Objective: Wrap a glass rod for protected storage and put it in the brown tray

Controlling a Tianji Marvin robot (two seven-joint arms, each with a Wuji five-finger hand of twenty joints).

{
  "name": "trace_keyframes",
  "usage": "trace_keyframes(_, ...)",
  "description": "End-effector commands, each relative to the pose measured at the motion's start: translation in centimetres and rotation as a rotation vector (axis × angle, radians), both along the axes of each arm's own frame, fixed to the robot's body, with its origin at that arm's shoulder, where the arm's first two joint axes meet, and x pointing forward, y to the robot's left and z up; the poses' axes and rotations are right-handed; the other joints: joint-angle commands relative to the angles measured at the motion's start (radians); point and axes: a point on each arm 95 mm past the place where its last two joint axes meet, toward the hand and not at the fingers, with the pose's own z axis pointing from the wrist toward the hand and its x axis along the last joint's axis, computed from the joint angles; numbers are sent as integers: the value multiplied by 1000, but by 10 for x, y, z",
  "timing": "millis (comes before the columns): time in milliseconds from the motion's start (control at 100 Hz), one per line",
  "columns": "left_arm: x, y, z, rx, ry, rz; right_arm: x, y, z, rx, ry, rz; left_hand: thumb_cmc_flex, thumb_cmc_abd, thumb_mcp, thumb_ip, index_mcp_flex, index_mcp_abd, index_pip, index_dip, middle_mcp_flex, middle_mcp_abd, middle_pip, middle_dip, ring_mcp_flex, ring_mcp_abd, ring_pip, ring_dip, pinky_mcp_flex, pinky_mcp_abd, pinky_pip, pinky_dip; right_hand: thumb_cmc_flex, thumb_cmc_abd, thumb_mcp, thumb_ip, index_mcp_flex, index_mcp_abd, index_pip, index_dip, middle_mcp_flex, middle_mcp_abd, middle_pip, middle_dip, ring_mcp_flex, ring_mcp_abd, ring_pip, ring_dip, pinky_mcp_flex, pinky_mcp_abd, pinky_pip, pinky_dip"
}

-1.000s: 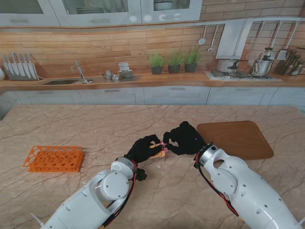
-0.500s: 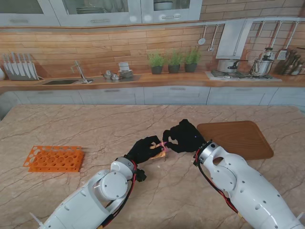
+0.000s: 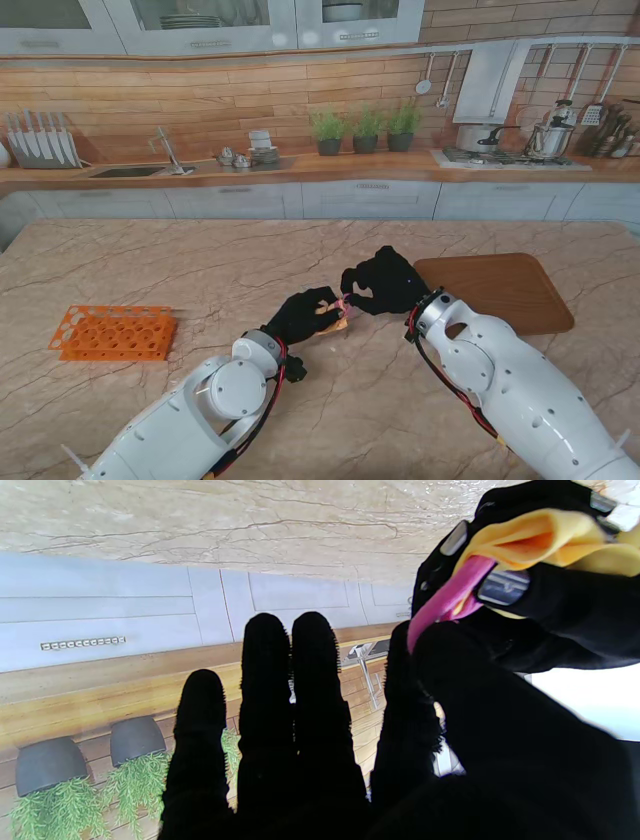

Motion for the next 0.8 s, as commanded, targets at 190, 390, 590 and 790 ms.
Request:
trace_keyframes(190,-4,-7,0,-13,8,-29,4,8,0,14,6,8,64,-43,77,61,27,-16,27,18,47,-87,63,23,26,-59,84,14,20,-12,256,33,66,75,3,6,-19,-167,22,-17,8,3,18,11,15,-32,13,-3,2,1,25,-5)
trace_keyframes(390,-5,-8,-1,-13,12,-39,7,11,-2,21,17,14,63,-44,79,62,27,-16,26,19,47,-87,64,22,26,-58,86,14,20,-13,256,41,61,71,3,7,-16,-166,22,-25,9,2,18,12,15,-32,13,-3,2,1,26,-6)
trace_keyframes(590,-6,-9,-1,-20,18,-53,8,13,-4,23,30,14,62,-46,80,59,28,-16,25,20,47,-86,65,22,25,-56,87,13,20,-12,256,48,56,68,7,7,-13,-166,21,-34,10,3,17,13,16,-31,13,-3,2,1,26,-6)
trace_keyframes(790,-7,-8,-1,-19,10,-54,9,10,-7,14,28,-9,60,-48,84,60,33,-16,23,20,47,-87,65,22,25,-58,87,13,20,-14,256,50,57,69,10,6,-15,-158,25,-37,11,2,18,15,17,-30,13,-2,2,4,25,-7)
